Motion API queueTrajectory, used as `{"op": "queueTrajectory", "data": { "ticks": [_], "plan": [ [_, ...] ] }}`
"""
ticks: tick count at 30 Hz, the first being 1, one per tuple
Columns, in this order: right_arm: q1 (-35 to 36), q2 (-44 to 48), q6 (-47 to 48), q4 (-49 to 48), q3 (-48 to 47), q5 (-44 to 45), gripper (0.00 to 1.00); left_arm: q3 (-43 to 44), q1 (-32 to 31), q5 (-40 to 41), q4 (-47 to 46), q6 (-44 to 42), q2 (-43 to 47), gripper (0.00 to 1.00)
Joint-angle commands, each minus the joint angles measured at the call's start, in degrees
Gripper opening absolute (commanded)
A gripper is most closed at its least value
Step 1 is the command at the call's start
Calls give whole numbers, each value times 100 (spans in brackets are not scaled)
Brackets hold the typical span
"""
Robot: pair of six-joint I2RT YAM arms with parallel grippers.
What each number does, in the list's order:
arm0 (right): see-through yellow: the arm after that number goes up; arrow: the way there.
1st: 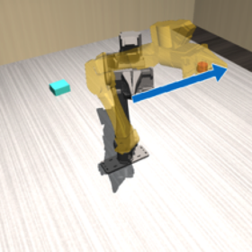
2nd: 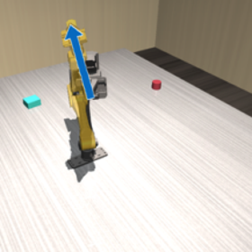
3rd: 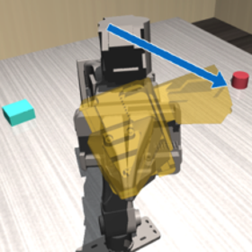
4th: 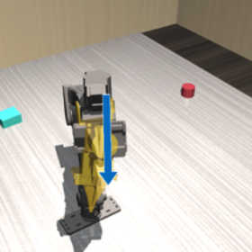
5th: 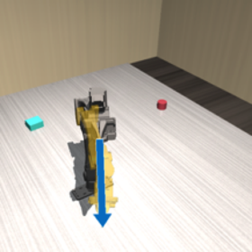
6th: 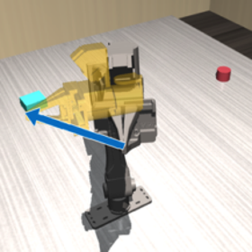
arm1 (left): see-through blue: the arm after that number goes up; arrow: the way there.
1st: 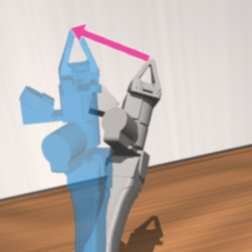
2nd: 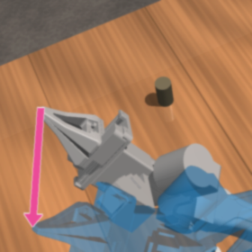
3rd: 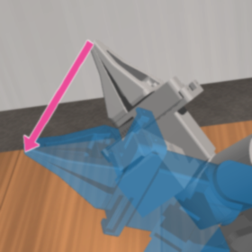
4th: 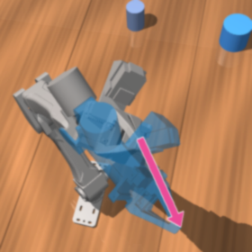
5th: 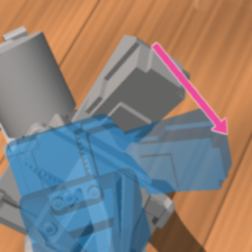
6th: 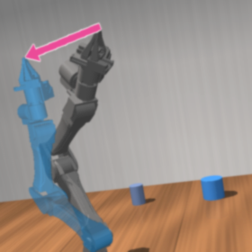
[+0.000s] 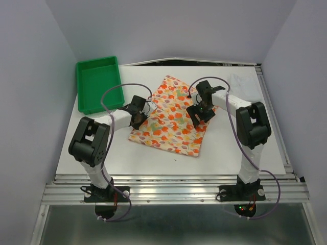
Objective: Fold and stack the skirts
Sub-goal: Flatten the skirt out
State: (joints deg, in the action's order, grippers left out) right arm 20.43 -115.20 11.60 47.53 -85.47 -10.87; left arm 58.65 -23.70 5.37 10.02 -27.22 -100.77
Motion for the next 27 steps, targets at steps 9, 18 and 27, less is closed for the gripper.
{"op": "queueTrajectory", "data": {
  "ticks": [9,18,27],
  "plan": [
    [-179,665,519,90,-295,-213,76,-1567,-1444,-598,1203,262,1885,33],
    [-179,69,563,64,-548,-846,73,115,-865,-2301,1863,-248,2343,40],
    [-179,-389,537,64,-919,-1250,70,2308,-73,-2699,1750,-223,604,49]
  ]
}}
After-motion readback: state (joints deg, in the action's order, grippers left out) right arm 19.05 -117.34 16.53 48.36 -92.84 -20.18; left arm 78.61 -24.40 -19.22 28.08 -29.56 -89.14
